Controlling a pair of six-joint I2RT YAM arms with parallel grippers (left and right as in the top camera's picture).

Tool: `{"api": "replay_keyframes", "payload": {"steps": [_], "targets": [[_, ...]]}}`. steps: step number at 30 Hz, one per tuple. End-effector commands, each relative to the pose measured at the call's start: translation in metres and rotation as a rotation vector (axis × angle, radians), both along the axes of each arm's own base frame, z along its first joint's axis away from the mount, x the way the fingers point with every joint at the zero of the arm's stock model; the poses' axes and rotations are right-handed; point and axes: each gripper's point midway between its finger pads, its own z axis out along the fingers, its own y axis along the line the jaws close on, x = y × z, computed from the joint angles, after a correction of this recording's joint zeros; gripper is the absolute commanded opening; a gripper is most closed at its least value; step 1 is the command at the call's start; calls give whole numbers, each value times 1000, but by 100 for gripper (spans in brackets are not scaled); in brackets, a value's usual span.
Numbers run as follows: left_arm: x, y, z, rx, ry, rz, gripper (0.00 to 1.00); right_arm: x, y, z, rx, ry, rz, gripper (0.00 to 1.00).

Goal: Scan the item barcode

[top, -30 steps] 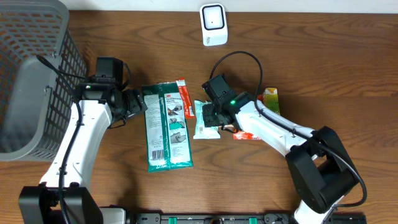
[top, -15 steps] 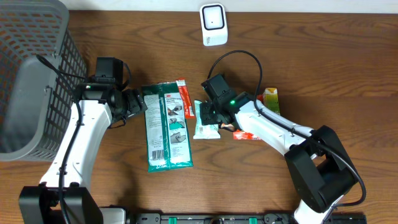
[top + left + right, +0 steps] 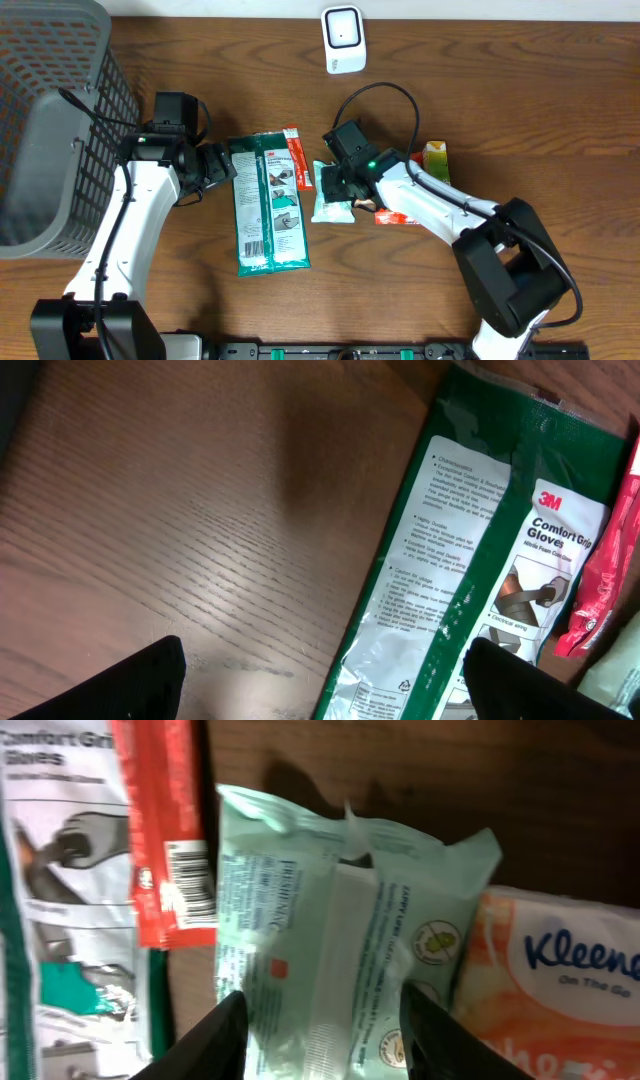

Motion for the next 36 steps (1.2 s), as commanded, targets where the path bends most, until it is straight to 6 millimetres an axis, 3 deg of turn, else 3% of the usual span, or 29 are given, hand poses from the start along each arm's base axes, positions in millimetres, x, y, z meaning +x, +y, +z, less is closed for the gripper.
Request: {"api": "replay_keyframes", "payload": {"steps": [1, 16, 30, 36], "targets": [[1, 3, 3, 15, -6, -3, 90, -1, -10, -9, -61, -1, -24, 45], [1, 3, 3, 15, -6, -3, 90, -2, -31, -14, -111, 33, -62, 51], [1, 3, 3, 15, -6, -3, 90, -8, -23, -14, -98, 44, -87, 50], [1, 3, 3, 15, -6, -3, 90, -11, -25, -18, -93, 58, -122, 41]]}}
